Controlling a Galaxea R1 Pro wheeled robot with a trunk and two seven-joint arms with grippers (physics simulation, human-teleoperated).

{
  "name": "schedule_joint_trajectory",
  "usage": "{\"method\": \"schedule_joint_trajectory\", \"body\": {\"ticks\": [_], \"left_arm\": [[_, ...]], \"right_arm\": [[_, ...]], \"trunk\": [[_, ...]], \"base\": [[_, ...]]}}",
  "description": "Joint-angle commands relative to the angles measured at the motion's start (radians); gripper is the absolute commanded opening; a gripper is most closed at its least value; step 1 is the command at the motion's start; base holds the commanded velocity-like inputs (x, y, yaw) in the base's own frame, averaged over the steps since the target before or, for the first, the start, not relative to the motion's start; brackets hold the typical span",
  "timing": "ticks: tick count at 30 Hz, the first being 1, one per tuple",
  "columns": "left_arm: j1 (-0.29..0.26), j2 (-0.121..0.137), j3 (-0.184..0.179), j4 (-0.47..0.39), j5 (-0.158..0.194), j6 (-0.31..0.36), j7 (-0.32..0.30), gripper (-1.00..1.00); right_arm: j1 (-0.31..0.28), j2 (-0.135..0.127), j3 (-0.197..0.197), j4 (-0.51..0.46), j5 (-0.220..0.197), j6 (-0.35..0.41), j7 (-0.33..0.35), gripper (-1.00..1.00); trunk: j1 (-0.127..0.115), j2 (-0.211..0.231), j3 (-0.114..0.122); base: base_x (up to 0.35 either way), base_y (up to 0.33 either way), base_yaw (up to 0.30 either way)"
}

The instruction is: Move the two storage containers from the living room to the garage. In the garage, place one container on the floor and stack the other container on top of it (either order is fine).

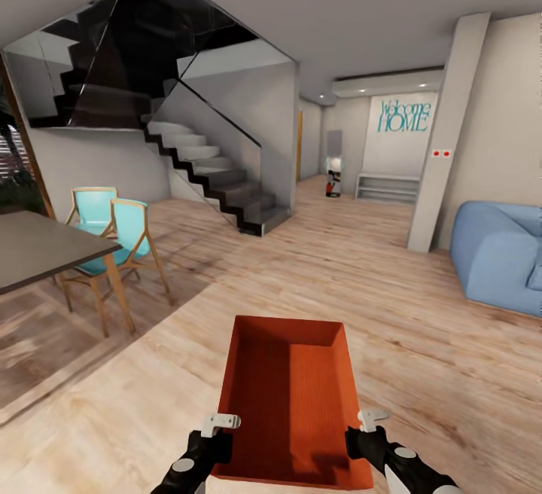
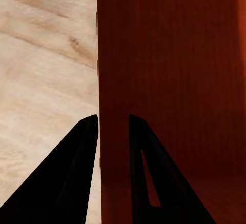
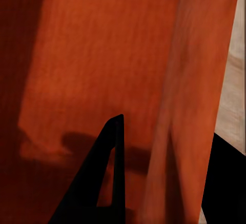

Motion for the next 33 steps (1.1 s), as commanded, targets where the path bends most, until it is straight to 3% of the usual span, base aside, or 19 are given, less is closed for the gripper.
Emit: {"method": "schedule_joint_trajectory", "body": {"ticks": [1, 7, 17, 33], "left_arm": [[-0.001, 0.000, 0.001, -0.001, 0.010, 0.004, 0.015, -1.00], [-0.001, 0.000, 0.000, -0.001, 0.010, 0.004, 0.014, -1.00], [-0.001, 0.000, -0.001, -0.001, 0.010, 0.004, 0.013, -1.00], [-0.001, 0.001, -0.001, -0.001, 0.010, 0.004, 0.013, -1.00]], "right_arm": [[0.000, 0.002, 0.012, -0.002, 0.000, -0.020, -0.003, -1.00], [0.000, 0.000, 0.012, -0.002, 0.003, -0.023, -0.001, -1.00], [-0.001, 0.001, 0.012, -0.002, 0.002, -0.036, -0.003, -1.00], [-0.001, 0.002, 0.012, 0.000, -0.001, -0.037, -0.003, -1.00]], "trunk": [[0.000, 0.000, -0.002], [0.000, 0.000, -0.003], [0.000, 0.000, -0.003], [0.000, 0.000, -0.026]], "base": [[0.340, 0.000, -0.169], [0.340, 0.000, -0.191], [0.340, 0.000, -0.010], [0.340, 0.000, -0.114]]}}
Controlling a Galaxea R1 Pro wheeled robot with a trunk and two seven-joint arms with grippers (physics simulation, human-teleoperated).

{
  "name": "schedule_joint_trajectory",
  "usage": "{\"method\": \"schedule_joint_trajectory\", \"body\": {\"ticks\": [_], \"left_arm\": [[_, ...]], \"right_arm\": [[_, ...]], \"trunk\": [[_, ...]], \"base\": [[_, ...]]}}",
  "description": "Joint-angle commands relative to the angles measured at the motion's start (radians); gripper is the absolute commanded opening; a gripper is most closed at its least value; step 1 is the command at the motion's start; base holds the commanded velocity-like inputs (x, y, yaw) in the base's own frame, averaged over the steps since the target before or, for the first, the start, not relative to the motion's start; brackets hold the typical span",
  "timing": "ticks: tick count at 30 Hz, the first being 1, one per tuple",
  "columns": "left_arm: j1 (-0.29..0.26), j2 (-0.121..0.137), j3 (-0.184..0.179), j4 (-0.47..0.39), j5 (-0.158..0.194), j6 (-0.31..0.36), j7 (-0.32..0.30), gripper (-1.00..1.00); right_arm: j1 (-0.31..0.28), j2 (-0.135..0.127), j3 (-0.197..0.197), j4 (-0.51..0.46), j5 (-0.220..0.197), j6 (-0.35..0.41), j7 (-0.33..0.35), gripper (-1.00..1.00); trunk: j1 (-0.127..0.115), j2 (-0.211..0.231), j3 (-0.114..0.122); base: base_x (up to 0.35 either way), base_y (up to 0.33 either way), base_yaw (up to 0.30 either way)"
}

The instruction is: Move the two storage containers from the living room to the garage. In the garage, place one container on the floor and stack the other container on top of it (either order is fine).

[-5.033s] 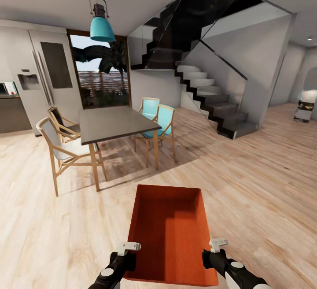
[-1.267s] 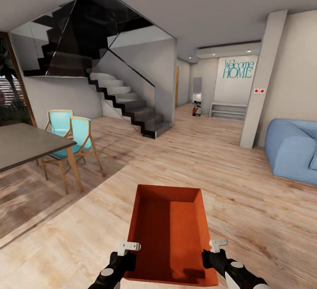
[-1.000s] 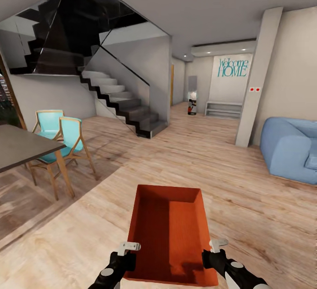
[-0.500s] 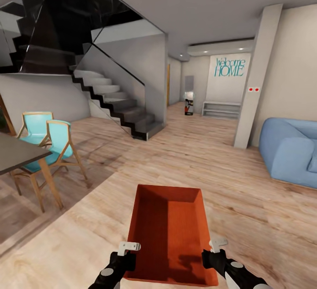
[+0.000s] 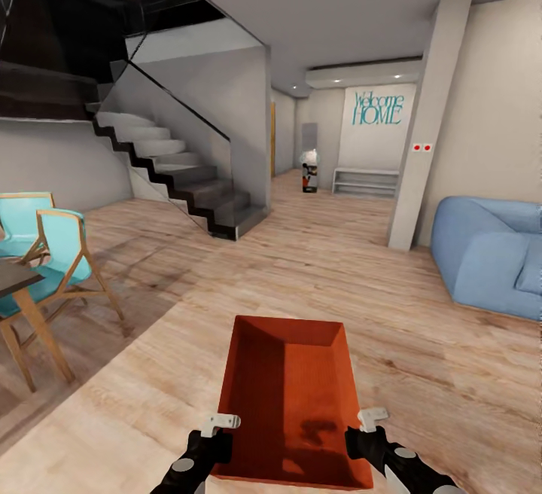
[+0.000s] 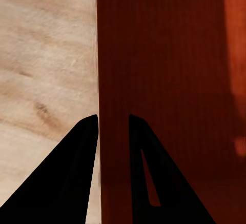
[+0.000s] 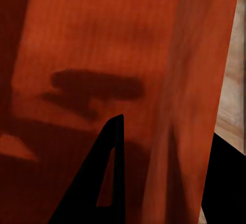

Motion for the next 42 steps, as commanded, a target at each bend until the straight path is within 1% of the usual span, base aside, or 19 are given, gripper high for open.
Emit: {"method": "schedule_joint_trajectory", "body": {"ticks": [1, 22, 27, 42], "left_arm": [[-0.001, 0.000, -0.001, -0.001, 0.012, 0.004, 0.015, -1.00], [-0.001, 0.000, -0.001, -0.001, 0.012, 0.004, 0.015, -1.00], [-0.001, 0.000, -0.001, -0.001, 0.012, 0.004, 0.015, -1.00], [-0.001, 0.000, -0.001, 0.000, 0.012, 0.004, 0.015, -1.00]], "right_arm": [[0.000, 0.001, 0.013, -0.001, 0.000, -0.036, -0.002, -1.00], [-0.001, 0.001, 0.012, -0.003, 0.000, -0.036, -0.003, -1.00], [0.000, 0.000, 0.012, -0.003, 0.001, -0.036, -0.004, -1.00], [0.000, 0.000, 0.013, -0.003, 0.003, -0.038, -0.004, -1.00]], "trunk": [[0.000, 0.000, -0.002], [0.000, 0.000, -0.024], [0.000, 0.000, -0.029], [0.000, 0.000, -0.029]], "base": [[0.340, 0.000, -0.175], [0.340, 0.000, -0.216], [0.340, 0.000, -0.042], [0.340, 0.000, -0.001]]}}
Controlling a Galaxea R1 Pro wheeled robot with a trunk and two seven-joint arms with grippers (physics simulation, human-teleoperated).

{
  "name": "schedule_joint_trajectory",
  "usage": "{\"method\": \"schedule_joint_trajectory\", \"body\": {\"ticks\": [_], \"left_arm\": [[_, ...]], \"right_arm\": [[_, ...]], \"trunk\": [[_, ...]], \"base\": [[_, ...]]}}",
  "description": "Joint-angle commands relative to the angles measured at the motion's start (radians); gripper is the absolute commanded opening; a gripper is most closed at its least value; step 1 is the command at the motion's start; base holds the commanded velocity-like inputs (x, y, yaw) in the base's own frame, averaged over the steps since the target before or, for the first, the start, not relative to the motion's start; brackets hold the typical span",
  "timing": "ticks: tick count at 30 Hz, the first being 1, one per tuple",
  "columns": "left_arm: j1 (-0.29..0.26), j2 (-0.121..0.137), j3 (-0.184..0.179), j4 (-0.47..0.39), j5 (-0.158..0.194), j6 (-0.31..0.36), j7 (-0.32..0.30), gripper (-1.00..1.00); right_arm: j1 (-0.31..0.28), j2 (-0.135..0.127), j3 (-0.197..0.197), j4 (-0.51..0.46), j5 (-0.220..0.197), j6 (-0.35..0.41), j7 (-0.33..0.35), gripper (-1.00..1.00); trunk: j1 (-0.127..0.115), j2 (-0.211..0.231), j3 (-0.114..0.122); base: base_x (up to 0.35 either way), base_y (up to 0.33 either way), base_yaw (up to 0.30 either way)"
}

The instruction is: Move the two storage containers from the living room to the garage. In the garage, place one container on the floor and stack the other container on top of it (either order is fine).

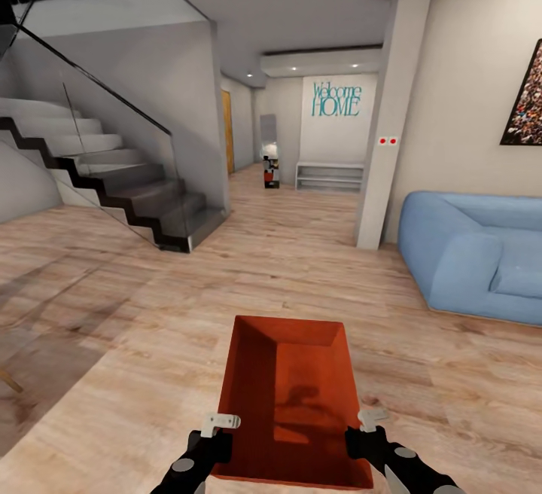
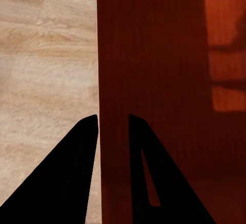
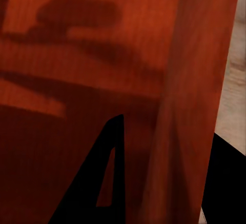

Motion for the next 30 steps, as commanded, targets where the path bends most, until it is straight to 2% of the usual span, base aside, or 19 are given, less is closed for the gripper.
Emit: {"method": "schedule_joint_trajectory", "body": {"ticks": [1, 30], "left_arm": [[-0.001, 0.000, -0.001, 0.000, 0.011, 0.005, 0.016, -1.00], [-0.001, 0.000, -0.001, 0.001, 0.011, 0.005, 0.016, -1.00]], "right_arm": [[0.000, 0.000, 0.012, -0.002, 0.001, -0.039, -0.003, -1.00], [0.000, 0.001, 0.012, -0.001, 0.001, -0.041, -0.003, -1.00]], "trunk": [[0.000, 0.000, -0.001], [0.000, 0.000, -0.001]], "base": [[0.340, 0.000, 0.000], [0.340, 0.000, 0.000]]}}
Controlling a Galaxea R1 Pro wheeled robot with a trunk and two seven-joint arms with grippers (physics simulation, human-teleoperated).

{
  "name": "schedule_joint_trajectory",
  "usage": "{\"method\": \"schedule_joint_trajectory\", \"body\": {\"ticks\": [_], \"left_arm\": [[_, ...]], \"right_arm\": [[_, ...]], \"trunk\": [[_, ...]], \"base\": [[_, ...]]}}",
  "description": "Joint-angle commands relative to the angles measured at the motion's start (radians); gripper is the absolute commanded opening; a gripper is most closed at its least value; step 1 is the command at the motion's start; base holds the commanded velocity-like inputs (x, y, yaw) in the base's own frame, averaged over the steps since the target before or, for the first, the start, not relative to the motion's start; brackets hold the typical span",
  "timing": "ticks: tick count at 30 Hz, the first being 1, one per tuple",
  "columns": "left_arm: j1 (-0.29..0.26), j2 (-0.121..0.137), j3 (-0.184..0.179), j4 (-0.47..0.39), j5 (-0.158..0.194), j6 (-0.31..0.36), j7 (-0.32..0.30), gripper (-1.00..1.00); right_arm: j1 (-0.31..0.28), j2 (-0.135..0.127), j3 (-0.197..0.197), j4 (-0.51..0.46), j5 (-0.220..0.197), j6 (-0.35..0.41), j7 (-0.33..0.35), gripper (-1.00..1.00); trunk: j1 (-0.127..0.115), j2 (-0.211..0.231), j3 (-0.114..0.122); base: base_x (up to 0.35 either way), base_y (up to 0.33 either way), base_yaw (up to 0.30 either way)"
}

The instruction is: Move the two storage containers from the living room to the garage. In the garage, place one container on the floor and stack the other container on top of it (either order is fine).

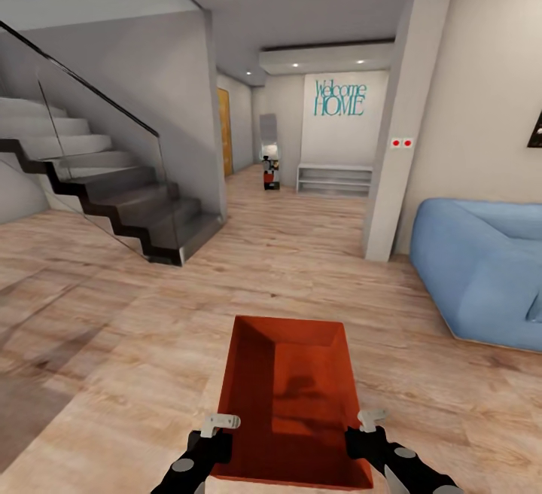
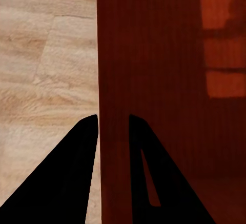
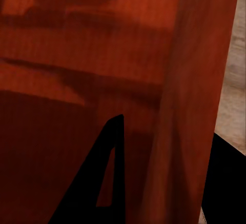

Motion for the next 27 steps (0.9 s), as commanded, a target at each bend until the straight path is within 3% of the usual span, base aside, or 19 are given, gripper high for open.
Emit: {"method": "schedule_joint_trajectory", "body": {"ticks": [1, 27], "left_arm": [[-0.001, 0.000, -0.001, 0.000, 0.011, 0.004, 0.016, -1.00], [-0.001, 0.001, 0.000, 0.000, 0.011, 0.004, 0.016, -1.00]], "right_arm": [[0.000, 0.000, 0.013, -0.001, 0.000, -0.041, -0.002, -1.00], [0.001, 0.000, 0.015, -0.001, 0.002, -0.042, -0.004, -1.00]], "trunk": [[0.000, 0.000, -0.001], [0.000, 0.000, -0.001]], "base": [[0.340, 0.000, 0.000], [0.340, 0.000, 0.000]]}}
